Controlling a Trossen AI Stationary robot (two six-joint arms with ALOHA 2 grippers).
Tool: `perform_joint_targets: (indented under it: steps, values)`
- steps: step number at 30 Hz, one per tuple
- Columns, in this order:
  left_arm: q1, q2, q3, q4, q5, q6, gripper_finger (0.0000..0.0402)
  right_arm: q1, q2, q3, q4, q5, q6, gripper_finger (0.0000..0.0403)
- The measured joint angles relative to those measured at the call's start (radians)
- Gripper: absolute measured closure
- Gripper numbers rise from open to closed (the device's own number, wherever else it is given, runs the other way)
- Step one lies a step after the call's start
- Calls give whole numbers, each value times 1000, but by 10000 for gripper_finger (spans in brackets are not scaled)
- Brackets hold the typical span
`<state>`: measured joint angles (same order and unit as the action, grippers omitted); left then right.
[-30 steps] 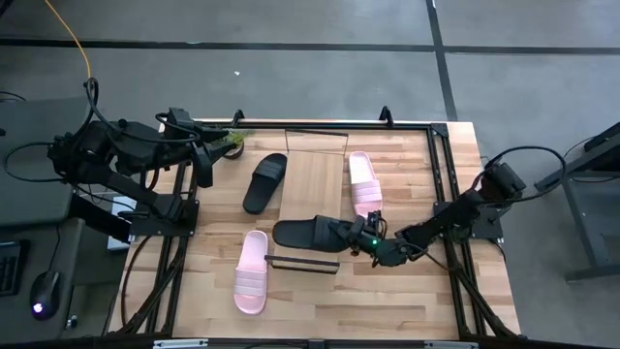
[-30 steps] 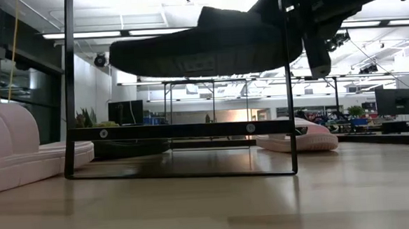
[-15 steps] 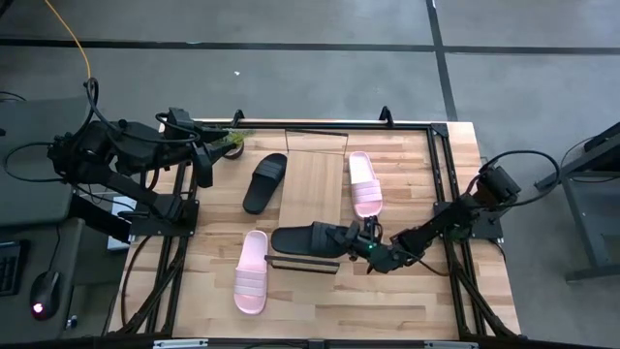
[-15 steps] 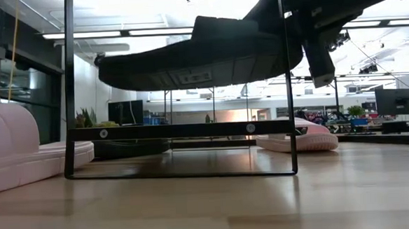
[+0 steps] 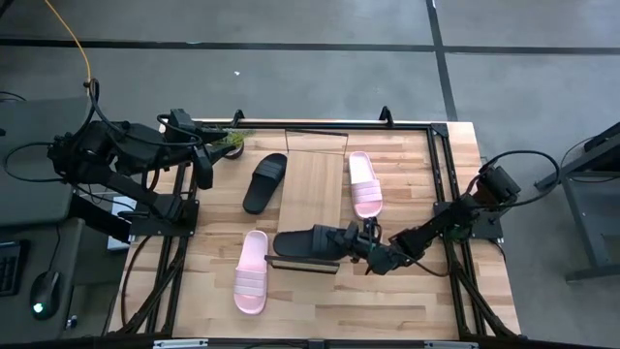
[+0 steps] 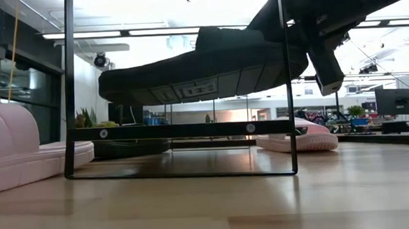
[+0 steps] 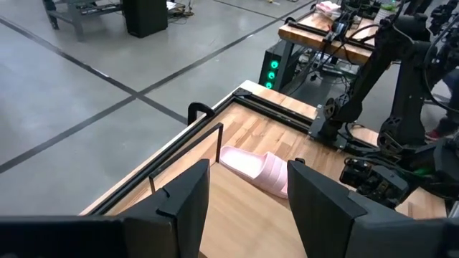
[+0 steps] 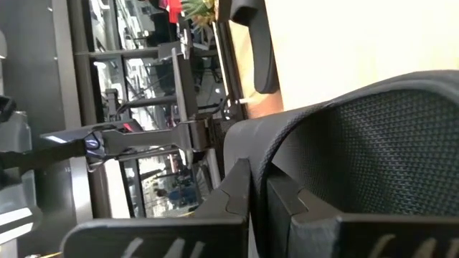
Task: Pick and place slides into the shelf
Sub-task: Put the bottom black slide on the shelf
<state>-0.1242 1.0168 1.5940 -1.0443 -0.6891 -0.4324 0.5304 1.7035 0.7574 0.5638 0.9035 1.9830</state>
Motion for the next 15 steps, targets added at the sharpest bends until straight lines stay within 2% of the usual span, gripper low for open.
perform_joint_targets:
  steps: [15]
  values:
    - [0, 0, 0, 0, 0, 2, 229, 0, 0, 3, -24, -3, 7, 403]
